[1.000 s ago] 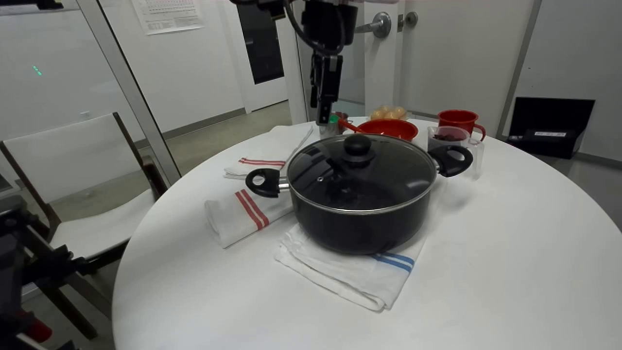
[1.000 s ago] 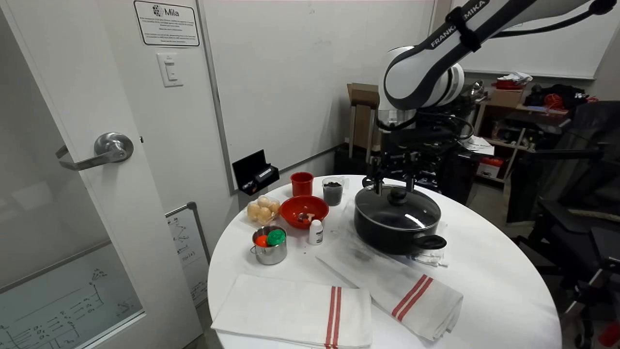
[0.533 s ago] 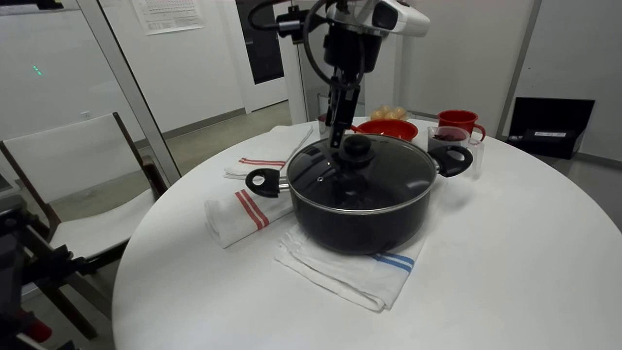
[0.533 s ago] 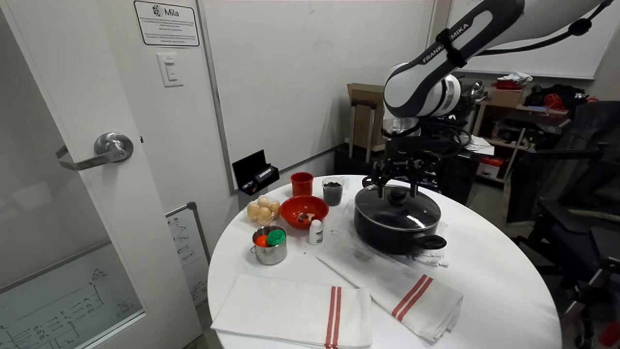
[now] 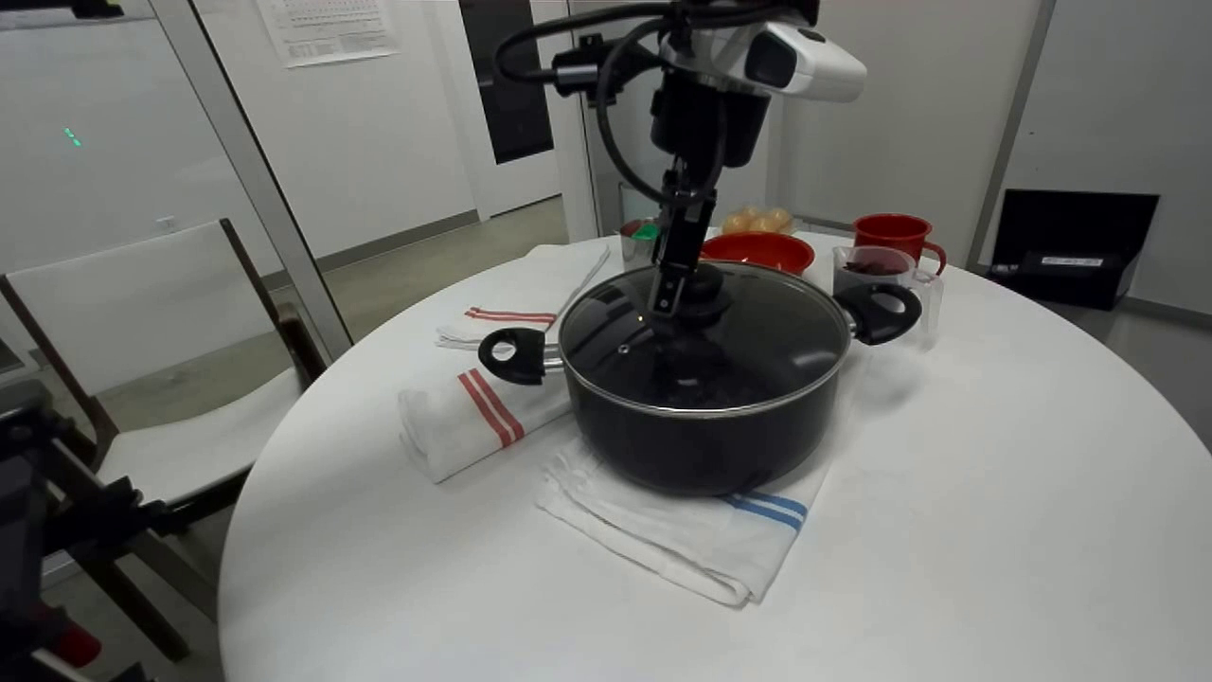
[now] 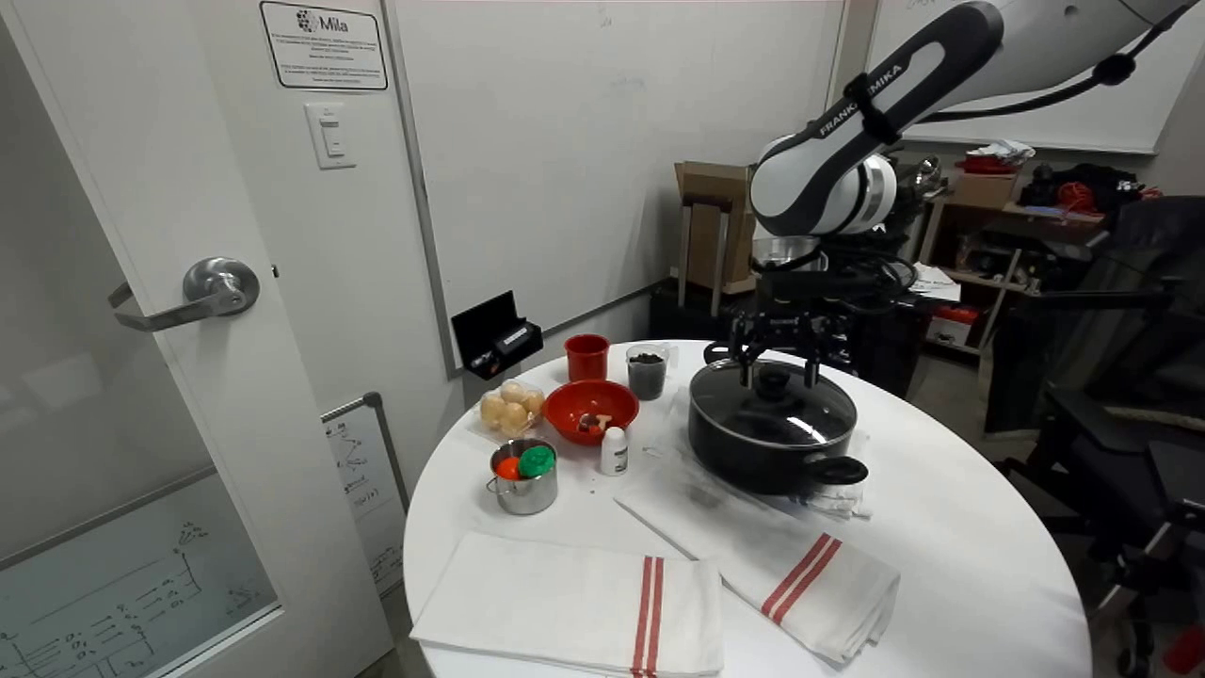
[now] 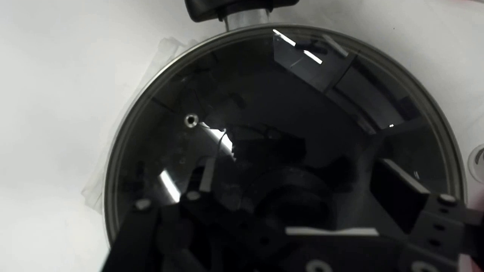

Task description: Remove the glass lid from the pot.

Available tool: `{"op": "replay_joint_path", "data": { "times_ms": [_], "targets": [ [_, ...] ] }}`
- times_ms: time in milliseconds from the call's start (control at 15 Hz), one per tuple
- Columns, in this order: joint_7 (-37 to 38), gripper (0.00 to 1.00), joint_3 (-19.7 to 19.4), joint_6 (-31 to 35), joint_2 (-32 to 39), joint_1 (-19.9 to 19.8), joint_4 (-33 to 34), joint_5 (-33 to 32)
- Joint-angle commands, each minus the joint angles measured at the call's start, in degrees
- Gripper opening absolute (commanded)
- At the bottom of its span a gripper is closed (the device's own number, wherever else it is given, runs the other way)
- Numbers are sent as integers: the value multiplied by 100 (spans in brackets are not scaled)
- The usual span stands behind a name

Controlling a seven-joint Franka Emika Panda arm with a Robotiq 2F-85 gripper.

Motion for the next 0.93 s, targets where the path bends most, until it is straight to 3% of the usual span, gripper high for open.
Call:
{"op": "replay_joint_path", "data": {
  "times_ms": [0, 200, 267, 400, 733, 867],
  "targets": [
    [248, 100, -97, -101, 145, 15, 255, 130],
    [371, 100, -138, -79, 152, 26, 277, 121],
    [408, 75, -148, -71, 156, 30, 284, 118],
    [450, 68, -159, -58, 168, 37, 299, 111],
    [522, 31, -162, -39, 181, 61, 357, 106],
    [519, 24, -159, -34, 171, 70, 347, 100]
  ]
}}
